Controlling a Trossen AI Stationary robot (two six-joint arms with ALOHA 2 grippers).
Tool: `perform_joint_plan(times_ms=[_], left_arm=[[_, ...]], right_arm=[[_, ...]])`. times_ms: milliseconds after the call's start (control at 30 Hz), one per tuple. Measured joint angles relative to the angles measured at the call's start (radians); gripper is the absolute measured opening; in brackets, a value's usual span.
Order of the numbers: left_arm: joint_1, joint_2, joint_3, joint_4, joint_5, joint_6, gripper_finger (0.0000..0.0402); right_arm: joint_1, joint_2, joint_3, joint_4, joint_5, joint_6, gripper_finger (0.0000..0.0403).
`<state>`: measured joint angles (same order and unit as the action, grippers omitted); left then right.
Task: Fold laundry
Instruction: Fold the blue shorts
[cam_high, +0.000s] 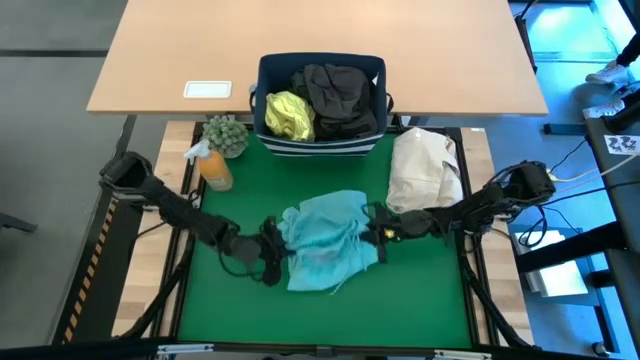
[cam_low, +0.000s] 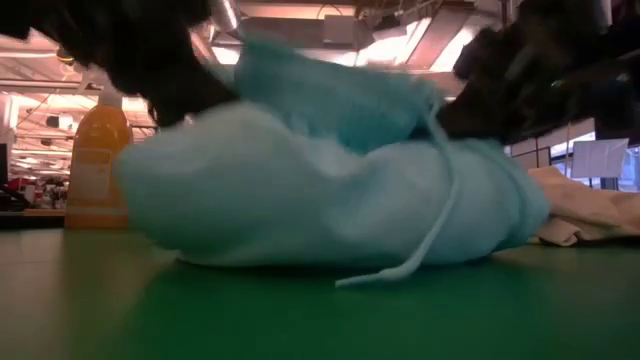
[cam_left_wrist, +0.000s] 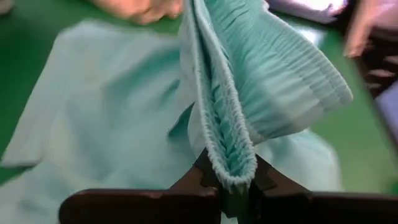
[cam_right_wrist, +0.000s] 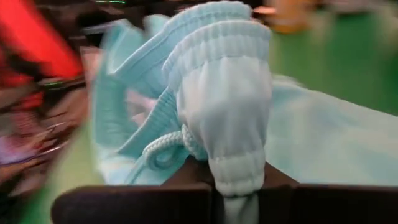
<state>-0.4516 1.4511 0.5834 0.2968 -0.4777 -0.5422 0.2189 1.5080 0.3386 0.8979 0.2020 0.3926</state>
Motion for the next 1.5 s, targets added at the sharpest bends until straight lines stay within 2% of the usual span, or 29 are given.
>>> perform_joint_plan(times_ms=[300,500,667,900,1167,1367,1500], left_arm=[[0.18,0.001,-0.029,0.006,0.12,-0.003,0.0007],[0.249,0.001,-0.029,-0.055,0.126,-0.04,0.0007],[0.277,0.001,-0.029,-0.114,0.114,-0.059,0.0007],[0.279,0.001,-0.029,-0.135,0.116,-0.09,0.001],[0.279,0.001,-0.029,-0.148,0.116,-0.08,0.0007],[0.286,0.001,-0.029,-0.156,0.107,-0.081,0.0007],[0.304,0.001,-0.029,-0.149,0.129,-0.084,0.0007]], right_arm=[[-0.113,0.001,0.04,-0.163,0.101,0.028,0.0009],[-0.148,0.0,0.044,-0.238,0.147,0.026,0.0044],[-0.15,0.001,0.041,-0.253,0.189,-0.04,0.0074],[-0.148,-0.017,0.041,-0.249,0.184,-0.116,0.0125],[-0.126,-0.158,0.041,-0.275,0.105,-0.238,0.0162],[-0.041,-0.271,0.041,-0.309,0.2,-0.388,0.0161],[-0.01,-0.3,0.041,-0.382,0.275,-0.424,0.0161]])
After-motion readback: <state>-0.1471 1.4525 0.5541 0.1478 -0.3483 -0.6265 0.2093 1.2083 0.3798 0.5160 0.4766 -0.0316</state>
